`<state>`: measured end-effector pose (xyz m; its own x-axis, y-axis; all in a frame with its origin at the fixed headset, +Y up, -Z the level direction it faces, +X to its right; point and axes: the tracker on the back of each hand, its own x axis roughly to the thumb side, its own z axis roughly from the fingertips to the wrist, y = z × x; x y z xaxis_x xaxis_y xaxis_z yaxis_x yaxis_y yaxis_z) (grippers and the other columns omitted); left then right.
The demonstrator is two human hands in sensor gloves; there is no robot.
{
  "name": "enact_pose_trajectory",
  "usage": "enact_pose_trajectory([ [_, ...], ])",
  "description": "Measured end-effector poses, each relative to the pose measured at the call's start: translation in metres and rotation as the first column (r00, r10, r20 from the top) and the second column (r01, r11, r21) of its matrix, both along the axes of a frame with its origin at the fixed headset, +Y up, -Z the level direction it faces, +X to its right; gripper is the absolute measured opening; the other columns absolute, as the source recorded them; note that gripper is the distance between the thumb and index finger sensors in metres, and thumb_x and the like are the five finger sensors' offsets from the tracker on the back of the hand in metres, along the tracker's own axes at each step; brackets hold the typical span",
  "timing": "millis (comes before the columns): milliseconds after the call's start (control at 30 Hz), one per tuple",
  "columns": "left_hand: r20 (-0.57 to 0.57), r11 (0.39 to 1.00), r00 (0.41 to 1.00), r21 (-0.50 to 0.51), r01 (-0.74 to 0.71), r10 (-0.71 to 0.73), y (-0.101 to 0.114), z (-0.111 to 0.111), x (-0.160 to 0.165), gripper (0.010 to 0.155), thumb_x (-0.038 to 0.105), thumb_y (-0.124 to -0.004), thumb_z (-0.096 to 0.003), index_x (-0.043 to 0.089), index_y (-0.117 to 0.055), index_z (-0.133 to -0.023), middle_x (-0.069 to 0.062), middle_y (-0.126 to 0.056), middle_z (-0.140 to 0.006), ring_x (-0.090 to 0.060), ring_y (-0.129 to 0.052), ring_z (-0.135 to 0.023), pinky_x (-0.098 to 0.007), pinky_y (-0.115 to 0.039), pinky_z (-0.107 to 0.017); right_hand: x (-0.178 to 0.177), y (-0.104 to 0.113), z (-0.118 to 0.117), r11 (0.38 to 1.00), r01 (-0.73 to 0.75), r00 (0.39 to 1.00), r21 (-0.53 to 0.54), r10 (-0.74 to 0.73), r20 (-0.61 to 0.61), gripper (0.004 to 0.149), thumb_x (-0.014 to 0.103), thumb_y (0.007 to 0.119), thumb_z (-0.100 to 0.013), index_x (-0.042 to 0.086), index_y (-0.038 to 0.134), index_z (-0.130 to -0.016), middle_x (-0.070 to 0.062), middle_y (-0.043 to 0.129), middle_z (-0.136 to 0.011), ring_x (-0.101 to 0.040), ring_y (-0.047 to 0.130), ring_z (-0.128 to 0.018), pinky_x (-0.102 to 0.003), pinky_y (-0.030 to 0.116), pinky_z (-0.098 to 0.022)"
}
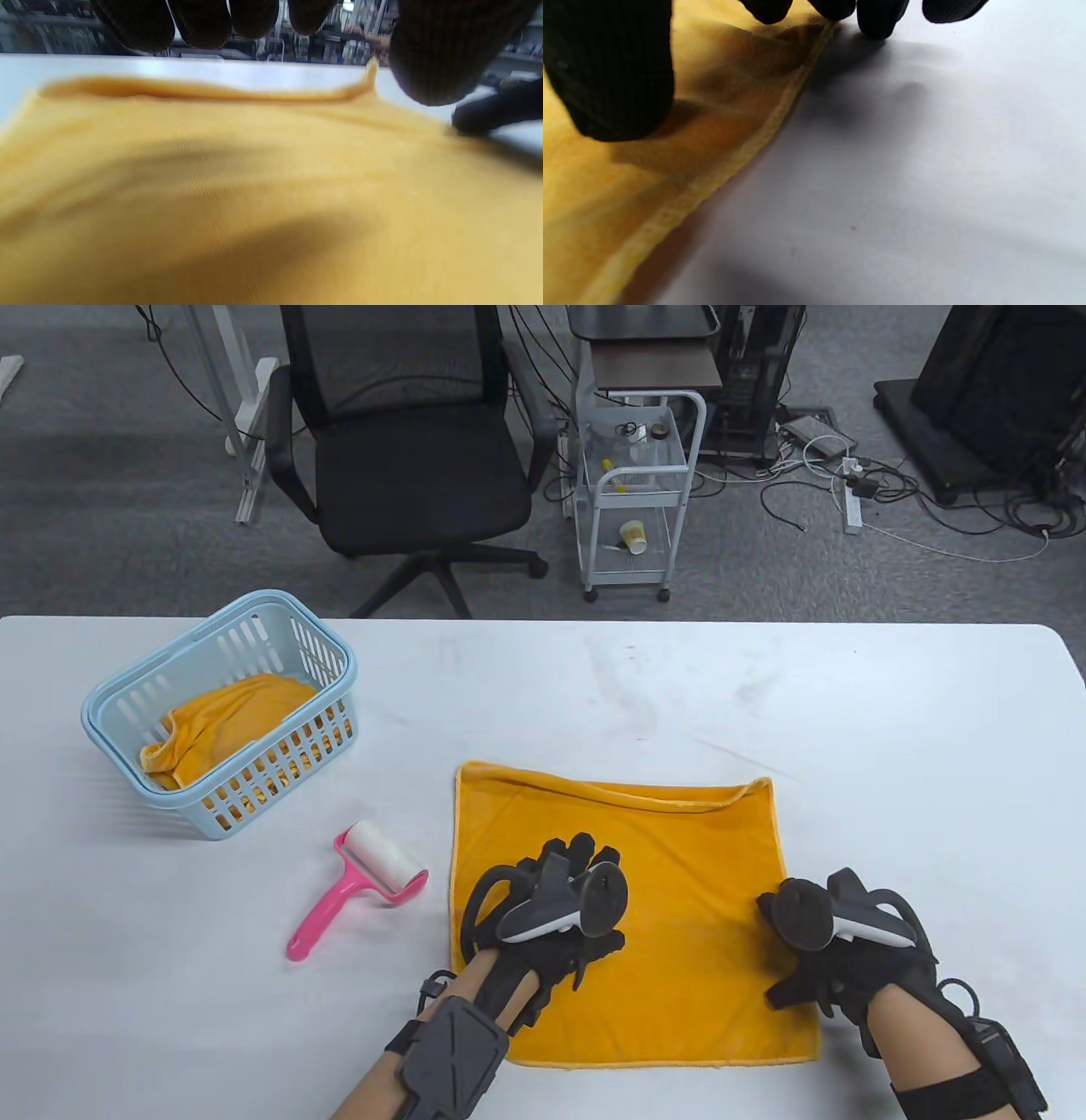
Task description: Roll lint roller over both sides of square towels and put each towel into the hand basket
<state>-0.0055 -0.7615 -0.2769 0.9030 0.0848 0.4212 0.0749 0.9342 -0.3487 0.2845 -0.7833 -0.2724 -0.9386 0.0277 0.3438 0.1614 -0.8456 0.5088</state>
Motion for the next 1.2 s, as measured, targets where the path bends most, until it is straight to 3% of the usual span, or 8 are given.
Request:
enact_pose_trajectory([
  [167, 0.015, 0.983, 0.994, -0.145, 0.112, -0.111, -0.038, -0.003, -0.003, 0.091, 0.066, -0.08, -0.0406, 0.031, -0.034, -0.111, -0.012, -0.027, -0.122, -0.051, -0.04, -0.11, -0.069, -0.052, -0.073, 0.0, 0.001, 0.0, 1.0, 0.011, 1.0, 0.007, -0.011, -0.001, 0.108, 0.062, 0.091, -0.039, 0.014, 0.031, -0.114, -0.025, 0.028, -0.116, -0.055, 0.042, -0.104, -0.074, 0.048, -0.067],
  [267, -0.009, 0.991, 0.996, -0.102, 0.082, -0.084, -0.033, -0.005, -0.003, 0.075, 0.056, -0.085, -0.0442, 0.037, -0.049, -0.107, -0.008, -0.04, -0.12, -0.044, -0.053, -0.107, -0.061, -0.06, -0.075, 0.0, 0.004, 0.0, 0.999, 0.025, 1.0, 0.03, -0.025, -0.012, 0.108, 0.063, 0.091, -0.039, 0.014, 0.031, -0.114, -0.025, 0.027, -0.117, -0.055, 0.042, -0.105, -0.074, 0.048, -0.067],
  [367, -0.003, 1.0, 1.0, -0.012, 0.028, -0.028, -0.032, -0.004, -0.002, 0.045, 0.043, -0.086, -0.0483, 0.039, -0.07, -0.09, 0.002, -0.066, -0.106, -0.03, -0.074, -0.092, -0.05, -0.074, -0.07, 0.0, 0.01, 0.001, 0.997, 0.047, 0.999, 0.058, -0.046, -0.014, 0.108, 0.063, 0.091, -0.039, 0.015, 0.031, -0.114, -0.024, 0.027, -0.117, -0.054, 0.042, -0.105, -0.074, 0.048, -0.068],
  [533, -0.029, 0.996, 0.996, 0.038, -0.079, 0.081, -0.02, -0.005, -0.009, 0.04, 0.041, -0.089, -0.0468, 0.038, -0.076, -0.084, 0.004, -0.082, -0.094, -0.022, -0.092, -0.078, -0.042, -0.088, -0.059, 0.003, 0.016, 0.003, 0.991, 0.076, 0.997, 0.111, -0.074, -0.018, 0.107, 0.064, 0.091, -0.039, 0.016, 0.032, -0.114, -0.023, 0.028, -0.117, -0.054, 0.042, -0.105, -0.074, 0.047, -0.068],
  [700, -0.142, 0.929, 0.921, 0.134, -0.346, 0.363, 0.048, -0.018, -0.048, 0.04, 0.041, -0.089, -0.0473, 0.037, -0.076, -0.085, 0.003, -0.082, -0.094, -0.022, -0.095, -0.076, -0.04, -0.092, -0.057, 0.007, 0.025, 0.003, 0.968, 0.166, 0.986, 0.188, -0.165, -0.018, 0.106, 0.066, 0.088, -0.039, 0.016, 0.031, -0.114, -0.022, 0.028, -0.117, -0.053, 0.042, -0.106, -0.073, 0.048, -0.068],
  [900, -0.25, 0.749, 0.725, 0.411, -0.521, 0.642, 0.158, -0.038, -0.138, 0.039, 0.036, -0.089, -0.0487, 0.035, -0.075, -0.085, 0.002, -0.078, -0.097, -0.022, -0.097, -0.077, -0.031, -0.098, -0.052, 0.013, 0.022, 0.001, 0.96, 0.2, 0.979, 0.196, -0.205, 0.005, 0.104, 0.068, 0.084, -0.04, 0.017, 0.032, -0.114, -0.022, 0.029, -0.117, -0.053, 0.043, -0.105, -0.073, 0.048, -0.068],
  [1100, -0.277, 0.541, 0.505, 0.671, -0.508, 0.817, 0.237, -0.044, -0.232, 0.04, 0.033, -0.09, -0.0498, 0.035, -0.072, -0.085, 0.002, -0.073, -0.099, -0.022, -0.094, -0.082, -0.028, -0.097, -0.056, 0.011, 0.022, 0.0, 0.962, 0.2, 0.979, 0.187, -0.203, -0.003, 0.104, 0.068, 0.084, -0.041, 0.017, 0.032, -0.114, -0.023, 0.029, -0.117, -0.053, 0.043, -0.106, -0.073, 0.048, -0.068],
  [1200, -0.263, 0.459, 0.446, 0.785, -0.416, 0.855, 0.261, -0.042, -0.275, 0.04, 0.033, -0.089, -0.0508, 0.036, -0.07, -0.085, 0.003, -0.07, -0.101, -0.022, -0.091, -0.085, -0.028, -0.095, -0.06, 0.011, 0.021, 0.0, 0.962, 0.203, 0.979, 0.182, -0.205, -0.007, 0.104, 0.068, 0.084, -0.041, 0.017, 0.032, -0.114, -0.023, 0.029, -0.117, -0.053, 0.043, -0.106, -0.073, 0.048, -0.068],
])
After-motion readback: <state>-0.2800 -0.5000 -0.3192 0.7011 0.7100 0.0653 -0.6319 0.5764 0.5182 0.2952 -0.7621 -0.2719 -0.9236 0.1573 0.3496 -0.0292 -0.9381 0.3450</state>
